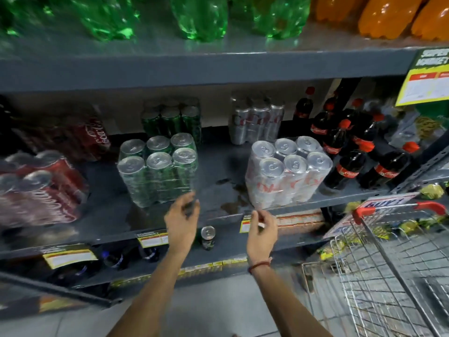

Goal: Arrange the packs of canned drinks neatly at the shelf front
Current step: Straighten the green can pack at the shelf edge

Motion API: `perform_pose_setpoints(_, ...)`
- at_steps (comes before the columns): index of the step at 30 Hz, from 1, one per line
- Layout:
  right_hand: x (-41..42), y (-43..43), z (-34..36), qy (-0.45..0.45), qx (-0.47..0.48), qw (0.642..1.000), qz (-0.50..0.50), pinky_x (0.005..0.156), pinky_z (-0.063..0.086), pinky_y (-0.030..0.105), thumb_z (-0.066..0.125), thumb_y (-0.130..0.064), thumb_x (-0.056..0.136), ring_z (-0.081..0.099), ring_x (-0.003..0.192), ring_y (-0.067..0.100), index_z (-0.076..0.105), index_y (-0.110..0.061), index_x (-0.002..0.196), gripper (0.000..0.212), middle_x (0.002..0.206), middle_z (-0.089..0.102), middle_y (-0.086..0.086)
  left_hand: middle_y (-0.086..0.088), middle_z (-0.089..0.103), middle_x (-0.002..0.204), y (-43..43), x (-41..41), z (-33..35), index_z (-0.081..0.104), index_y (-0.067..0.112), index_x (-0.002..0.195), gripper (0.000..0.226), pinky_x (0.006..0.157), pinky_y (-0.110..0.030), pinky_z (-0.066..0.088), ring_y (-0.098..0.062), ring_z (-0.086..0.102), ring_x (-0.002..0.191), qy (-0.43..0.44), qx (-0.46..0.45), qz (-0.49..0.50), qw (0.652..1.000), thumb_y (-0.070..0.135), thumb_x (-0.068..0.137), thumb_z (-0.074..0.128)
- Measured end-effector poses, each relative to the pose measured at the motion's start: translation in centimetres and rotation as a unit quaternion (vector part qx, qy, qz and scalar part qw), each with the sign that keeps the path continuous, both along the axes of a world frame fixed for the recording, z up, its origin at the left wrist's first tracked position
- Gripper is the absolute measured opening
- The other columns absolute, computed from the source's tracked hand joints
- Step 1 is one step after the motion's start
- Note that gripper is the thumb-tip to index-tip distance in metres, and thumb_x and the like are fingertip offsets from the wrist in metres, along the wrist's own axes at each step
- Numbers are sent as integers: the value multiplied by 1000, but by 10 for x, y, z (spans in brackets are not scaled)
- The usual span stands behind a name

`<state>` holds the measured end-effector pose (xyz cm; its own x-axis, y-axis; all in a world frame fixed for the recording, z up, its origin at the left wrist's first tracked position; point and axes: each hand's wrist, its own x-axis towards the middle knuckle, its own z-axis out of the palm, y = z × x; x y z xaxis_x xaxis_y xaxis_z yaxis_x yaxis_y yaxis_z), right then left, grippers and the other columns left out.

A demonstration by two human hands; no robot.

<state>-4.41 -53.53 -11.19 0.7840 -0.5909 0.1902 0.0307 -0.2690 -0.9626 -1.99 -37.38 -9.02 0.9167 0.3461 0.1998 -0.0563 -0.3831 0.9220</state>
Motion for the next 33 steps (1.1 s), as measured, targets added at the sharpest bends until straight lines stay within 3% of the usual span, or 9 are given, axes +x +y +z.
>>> perform_pose_setpoints(3, 4, 52, 5, -19, 12, 996, 89, 77, 40, 8, 58, -21, 89, 52, 82, 3, 60, -18, 95, 6, 92, 57, 9, -11, 70, 86, 46, -7, 2, 68, 5, 101, 16, 68, -3, 42, 4, 62, 70, -10, 2, 94, 996, 4, 88, 59)
perform_pose_setpoints(5, 17, 75, 14, 0, 50, 988, 144, 83, 48, 25, 64, -23, 87, 54, 87, 4, 59, -18, 103, 17, 98, 54, 4, -12, 67, 92, 71, -9, 7, 65, 8, 105, 19, 73, -14, 47, -6, 57, 71, -7, -11, 137, 991, 4, 88, 59)
perform_pose_setpoints(7, 36, 89, 23, 54, 41, 975, 211, 94, 47, 31, 72, -23, 82, 53, 101, 6, 53, -13, 121, 44, 113, 49, -2, -8, 57, 107, 94, -5, 7, 56, 8, 118, 32, 84, -29, 48, -5, 50, 79, 13, -25, 143, 989, 4, 86, 62)
perform_pose_setpoints(9, 60, 97, 28, 119, -17, 955, 272, 108, 37, 33, 79, -32, 73, 45, 121, 13, 38, -11, 138, 80, 134, 41, 3, -5, 44, 129, 115, 5, 5, 40, 10, 137, 63, 93, -27, 43, -2, 46, 99, 83, -3, 112, 990, 17, 82, 70)
perform_pose_setpoints(12, 86, 105, 31, 176, -57, 928, 323, 111, 37, 44, 83, -50, 58, 40, 134, 24, 23, -17, 145, 111, 147, 39, 8, -4, 46, 144, 131, 16, 4, 18, 21, 149, 96, 106, -44, 43, -21, 50, 127, 153, 33, -4, 988, 33, 74, 77)
perform_pose_setpoints(16, 91, 103, 31, 201, -72, 915, 341, 91, 43, 27, 79, -32, 72, 52, 123, 27, 18, -15, 148, 99, 142, 47, 6, -9, 59, 133, 126, 20, 6, 4, 16, 151, 102, 94, -43, 52, -28, 61, 115, 169, 95, -23, 981, 28, 78, 74)
perform_pose_setpoints(22, 86, 99, 19, 180, -76, 925, 326, 106, 37, 30, 76, -20, 77, 47, 129, 26, 26, -10, 146, 86, 140, 50, 11, -10, 65, 125, 131, 16, 6, 12, 14, 151, 89, 83, -30, 50, -27, 66, 103, 144, 128, -37, 981, 18, 83, 69)
perform_pose_setpoints(29, 66, 84, 14, 169, -87, 936, 296, 109, 40, 37, 76, -15, 76, 51, 126, 25, 31, -11, 144, 81, 136, 55, 11, -8, 69, 118, 131, 6, -6, 13, 21, 151, 89, 91, -33, 51, -24, 66, 106, 145, 144, -80, 976, 21, 82, 70)
perform_pose_setpoints(33, 48, 79, 11, 159, -87, 942, 283, 108, 41, 35, 77, -12, 75, 53, 122, 25, 34, -10, 142, 80, 131, 59, 12, -6, 66, 126, 132, -7, -13, 13, 23, 151, 91, 98, -39, 51, -23, 64, 111, 123, 146, -92, 977, 23, 81, 71)
